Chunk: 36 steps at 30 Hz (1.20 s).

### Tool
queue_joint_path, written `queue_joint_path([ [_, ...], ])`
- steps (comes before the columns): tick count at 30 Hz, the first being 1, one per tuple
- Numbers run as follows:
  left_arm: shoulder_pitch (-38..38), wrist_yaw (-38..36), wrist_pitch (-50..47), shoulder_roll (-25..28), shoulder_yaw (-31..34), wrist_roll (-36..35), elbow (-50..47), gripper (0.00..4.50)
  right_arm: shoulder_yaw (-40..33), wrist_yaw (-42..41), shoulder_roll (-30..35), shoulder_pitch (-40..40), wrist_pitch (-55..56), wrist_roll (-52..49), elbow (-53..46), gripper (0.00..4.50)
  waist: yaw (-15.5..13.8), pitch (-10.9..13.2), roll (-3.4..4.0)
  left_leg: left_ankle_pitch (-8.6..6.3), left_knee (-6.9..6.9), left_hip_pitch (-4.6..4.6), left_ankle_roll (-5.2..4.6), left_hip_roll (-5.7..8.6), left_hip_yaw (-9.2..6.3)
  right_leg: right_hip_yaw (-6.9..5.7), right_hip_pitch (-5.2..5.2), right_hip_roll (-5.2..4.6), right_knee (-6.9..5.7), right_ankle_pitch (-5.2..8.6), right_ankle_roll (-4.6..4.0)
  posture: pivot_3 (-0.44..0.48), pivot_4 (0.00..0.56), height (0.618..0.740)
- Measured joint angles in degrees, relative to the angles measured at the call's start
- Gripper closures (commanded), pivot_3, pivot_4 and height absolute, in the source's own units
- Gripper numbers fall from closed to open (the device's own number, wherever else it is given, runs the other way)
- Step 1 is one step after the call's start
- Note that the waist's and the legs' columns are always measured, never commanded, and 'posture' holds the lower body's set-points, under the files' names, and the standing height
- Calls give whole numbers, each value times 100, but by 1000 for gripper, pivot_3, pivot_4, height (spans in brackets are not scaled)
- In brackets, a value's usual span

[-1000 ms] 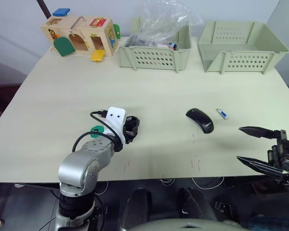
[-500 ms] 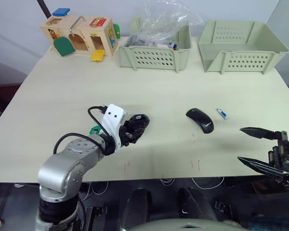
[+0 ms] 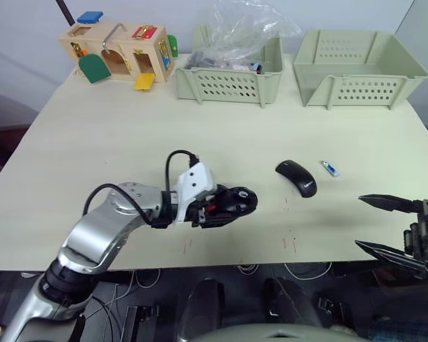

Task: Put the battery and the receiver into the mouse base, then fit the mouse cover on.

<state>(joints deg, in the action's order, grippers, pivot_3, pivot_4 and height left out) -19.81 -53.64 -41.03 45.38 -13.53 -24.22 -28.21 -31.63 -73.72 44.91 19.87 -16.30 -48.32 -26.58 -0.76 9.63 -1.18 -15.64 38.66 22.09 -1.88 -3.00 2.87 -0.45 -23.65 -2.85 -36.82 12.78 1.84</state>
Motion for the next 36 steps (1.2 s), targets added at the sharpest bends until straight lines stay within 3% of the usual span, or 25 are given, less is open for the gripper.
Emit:
queue_joint_path([
  [16, -952, -517, 532, -494, -1081, 940, 861, 1608, -94, 64, 112, 139, -118, 31, -203, 0, -9, 0, 0, 0, 1, 1, -1, 0, 0, -5, 2, 3, -2, 8, 13, 0, 150, 740],
  [27, -838, -645, 719, -542, -1415, 1398, 1009, 1608, -261, 169, 152, 356, -227, 20, -447, 0, -6, 0, 0, 0, 1, -1, -1, 0, -4, -1, 1, 3, -2, 7, 14, 0, 150, 740],
  [36, -974, -878, 1487, -888, -1536, 1733, 1894, 1608, -261, 180, 150, 407, -227, 35, -470, 0, -71, -17, 19, 0, 6, -4, -1, 4, -1, -3, 10, -1, -3, 6, 16, 0, 150, 740],
])
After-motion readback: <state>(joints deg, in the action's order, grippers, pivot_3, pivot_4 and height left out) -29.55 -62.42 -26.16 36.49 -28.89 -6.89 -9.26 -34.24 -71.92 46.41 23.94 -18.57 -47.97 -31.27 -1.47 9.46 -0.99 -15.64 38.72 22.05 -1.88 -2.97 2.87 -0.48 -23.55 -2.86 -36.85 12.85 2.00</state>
